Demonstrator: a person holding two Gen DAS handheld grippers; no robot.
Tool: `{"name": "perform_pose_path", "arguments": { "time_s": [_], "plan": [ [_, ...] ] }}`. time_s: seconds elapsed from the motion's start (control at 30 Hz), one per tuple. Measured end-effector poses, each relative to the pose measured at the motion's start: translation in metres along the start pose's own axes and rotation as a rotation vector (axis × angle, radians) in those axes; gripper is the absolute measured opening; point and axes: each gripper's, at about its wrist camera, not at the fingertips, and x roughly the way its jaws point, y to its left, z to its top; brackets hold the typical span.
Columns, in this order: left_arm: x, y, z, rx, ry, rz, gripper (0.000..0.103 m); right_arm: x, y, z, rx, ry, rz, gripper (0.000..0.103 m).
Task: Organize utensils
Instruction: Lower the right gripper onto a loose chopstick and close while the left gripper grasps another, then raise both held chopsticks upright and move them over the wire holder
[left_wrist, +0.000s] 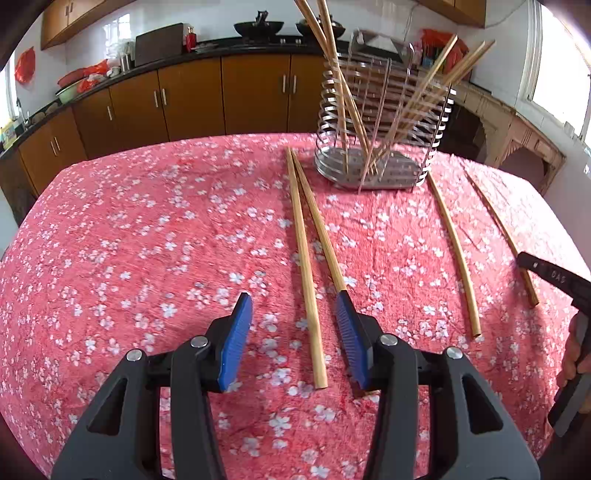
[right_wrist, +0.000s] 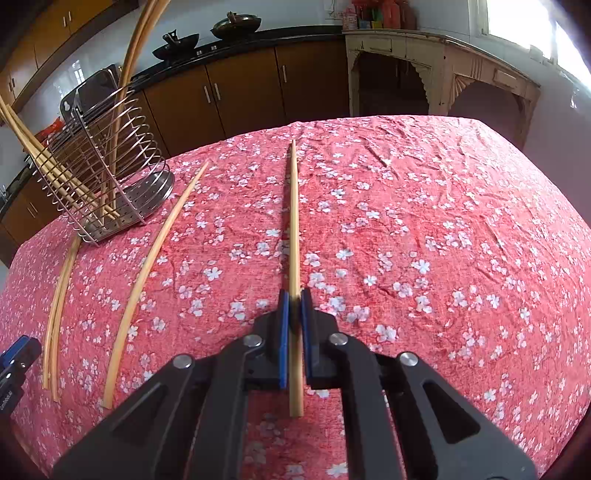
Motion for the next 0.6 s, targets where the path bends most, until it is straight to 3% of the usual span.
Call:
{"name": "perform_pose_path", "arguments": {
  "time_s": [0.1, 0.27, 0.4, 0.6],
  "plan": [
    [0.009, -0.006, 0.0, 0.014, 0.028, 0.021, 0.036, 0.002, 0.003, 0.0, -0.003, -0.001, 0.005, 0.008],
    [0.014, -0.004, 0.004, 0.009, 0.032, 0.085, 0.008, 0.004, 0.014, -0.004, -0.043, -0.008, 0.008, 0.008],
    [0.017, 0.026, 0.01, -0.064, 0.04, 0.139, 0.008, 0.003, 0.013, -0.009, -0.065, -0.01, 0.022, 0.008],
    [0.016, 0.05, 0.008, -0.069, 0.04, 0.129, 0.008, -0.002, 0.007, -0.014, -0.06, -0.009, 0.037, 0.008]
  ]
}}
